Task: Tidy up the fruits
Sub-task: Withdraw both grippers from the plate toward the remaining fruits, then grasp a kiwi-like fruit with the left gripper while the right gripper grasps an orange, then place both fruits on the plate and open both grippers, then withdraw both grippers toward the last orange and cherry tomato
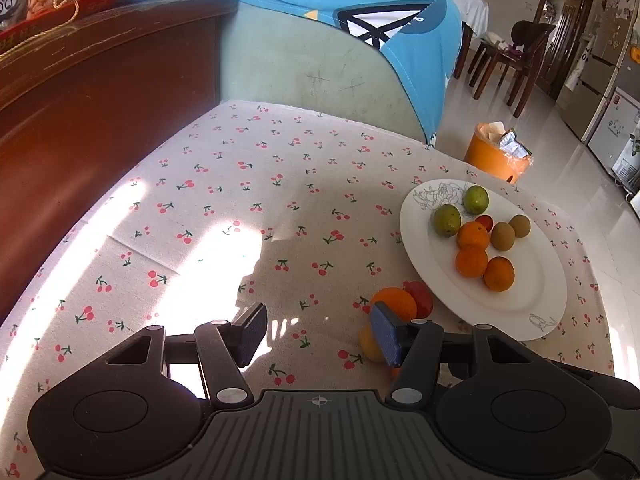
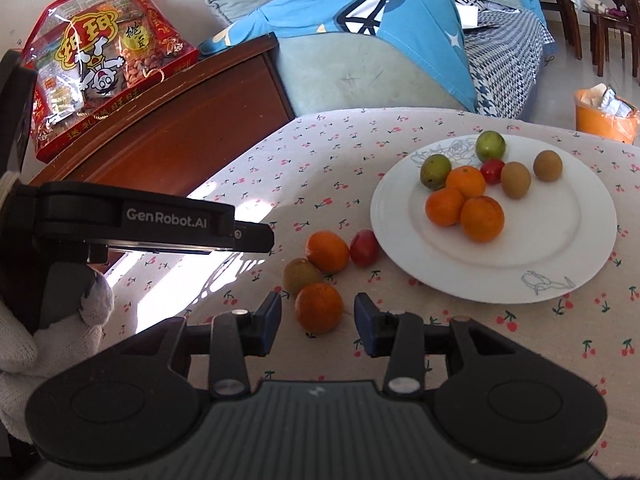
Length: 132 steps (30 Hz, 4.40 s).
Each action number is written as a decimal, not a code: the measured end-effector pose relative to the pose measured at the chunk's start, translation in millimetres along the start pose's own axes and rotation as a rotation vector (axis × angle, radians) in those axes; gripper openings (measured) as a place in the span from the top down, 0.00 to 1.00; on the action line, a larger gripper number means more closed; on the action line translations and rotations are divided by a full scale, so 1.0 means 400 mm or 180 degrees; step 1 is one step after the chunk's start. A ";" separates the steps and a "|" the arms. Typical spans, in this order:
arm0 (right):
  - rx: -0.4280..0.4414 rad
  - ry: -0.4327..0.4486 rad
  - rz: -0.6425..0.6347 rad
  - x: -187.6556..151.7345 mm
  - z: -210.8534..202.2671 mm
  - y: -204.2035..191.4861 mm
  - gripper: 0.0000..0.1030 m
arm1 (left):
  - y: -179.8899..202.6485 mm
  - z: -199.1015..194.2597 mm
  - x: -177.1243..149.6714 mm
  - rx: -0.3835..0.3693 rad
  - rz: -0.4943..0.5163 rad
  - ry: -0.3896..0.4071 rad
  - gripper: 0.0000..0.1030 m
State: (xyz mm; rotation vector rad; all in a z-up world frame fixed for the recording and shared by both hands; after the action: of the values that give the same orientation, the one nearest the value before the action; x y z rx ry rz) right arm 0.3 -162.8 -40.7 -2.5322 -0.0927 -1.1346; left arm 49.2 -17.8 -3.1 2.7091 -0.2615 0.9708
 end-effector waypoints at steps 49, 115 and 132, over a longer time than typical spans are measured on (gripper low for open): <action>-0.0370 -0.0077 0.0256 -0.020 -0.043 0.086 0.72 | 0.101 0.064 -0.063 -0.0091 0.0414 -0.0045 0.76; -0.0732 0.0527 0.0587 0.071 -0.115 0.161 0.66 | 0.125 -0.012 0.055 -0.0023 0.0430 0.0008 0.35; -0.0486 0.0290 0.0417 0.028 -0.016 0.045 0.68 | -0.019 -0.031 0.065 0.0224 -0.0145 0.0142 0.29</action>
State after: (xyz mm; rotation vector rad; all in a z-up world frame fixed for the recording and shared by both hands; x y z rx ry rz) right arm 6.9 -183.0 -34.0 -2.5690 0.1874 -1.2447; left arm 63.6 -9.0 21.7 2.7395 -0.1592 1.0448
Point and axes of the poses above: each gripper's, at about its wrist camera, not at the fingertips, and z roughly the way its jaws point, y to its right, x to its top, the point moved 6 cm from there along z, roughly the way its jaws point, and after that the axes turned 3 degrees about -x, right-handed, at the moved point
